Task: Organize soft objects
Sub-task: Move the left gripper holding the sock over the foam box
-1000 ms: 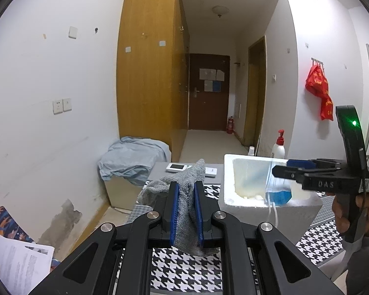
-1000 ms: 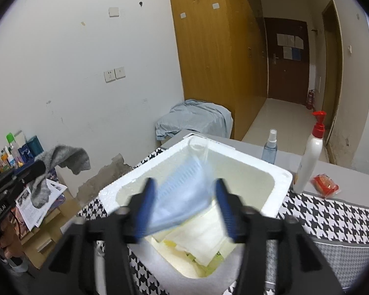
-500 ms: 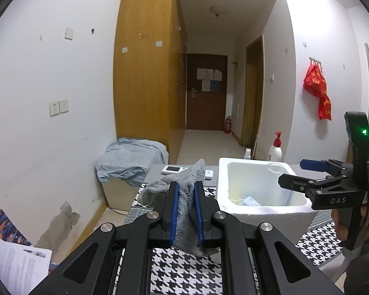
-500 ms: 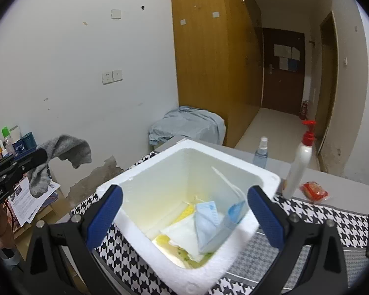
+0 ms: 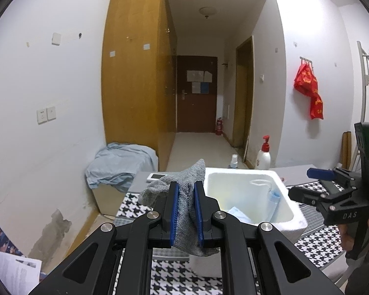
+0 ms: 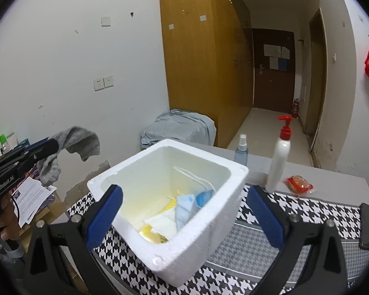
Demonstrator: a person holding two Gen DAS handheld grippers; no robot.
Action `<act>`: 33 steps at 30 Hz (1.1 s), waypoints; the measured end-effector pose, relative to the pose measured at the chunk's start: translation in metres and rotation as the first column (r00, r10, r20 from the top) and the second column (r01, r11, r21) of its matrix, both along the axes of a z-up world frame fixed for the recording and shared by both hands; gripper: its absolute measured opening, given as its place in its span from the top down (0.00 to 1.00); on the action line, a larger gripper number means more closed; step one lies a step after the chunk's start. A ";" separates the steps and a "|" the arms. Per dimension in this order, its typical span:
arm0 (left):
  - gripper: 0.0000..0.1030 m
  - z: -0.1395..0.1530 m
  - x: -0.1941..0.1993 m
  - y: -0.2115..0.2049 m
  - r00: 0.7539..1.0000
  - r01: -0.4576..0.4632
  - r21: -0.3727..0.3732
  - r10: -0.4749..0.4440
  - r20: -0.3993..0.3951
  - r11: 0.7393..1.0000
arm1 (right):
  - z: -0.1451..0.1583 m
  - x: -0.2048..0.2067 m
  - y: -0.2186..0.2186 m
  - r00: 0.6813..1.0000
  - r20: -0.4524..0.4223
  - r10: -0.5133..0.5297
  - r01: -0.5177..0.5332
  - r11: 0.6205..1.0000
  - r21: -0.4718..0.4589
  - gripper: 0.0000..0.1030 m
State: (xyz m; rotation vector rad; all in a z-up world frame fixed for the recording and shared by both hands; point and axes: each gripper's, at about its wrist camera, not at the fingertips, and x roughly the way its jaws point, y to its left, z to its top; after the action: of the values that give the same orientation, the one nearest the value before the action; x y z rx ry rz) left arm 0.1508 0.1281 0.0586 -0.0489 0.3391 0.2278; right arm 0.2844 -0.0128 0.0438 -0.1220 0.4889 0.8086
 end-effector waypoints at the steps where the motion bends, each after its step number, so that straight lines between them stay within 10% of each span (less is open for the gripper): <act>1: 0.87 0.001 0.002 -0.001 1.000 0.006 0.001 -0.006 0.004 1.000 | 0.000 0.000 -0.003 1.000 0.002 -0.005 0.005 1.000 0.000 0.01; 33: 0.87 0.000 0.063 -0.055 0.983 0.179 0.033 -0.178 -0.052 0.983 | -0.005 0.008 -0.087 0.987 0.000 -0.162 0.162 0.986 0.041 0.01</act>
State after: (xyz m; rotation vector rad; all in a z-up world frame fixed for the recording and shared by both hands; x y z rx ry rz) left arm 0.2142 0.0735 0.0589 0.0241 0.3854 0.0575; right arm 0.2924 -0.0998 0.0384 -0.0449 0.4722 0.6584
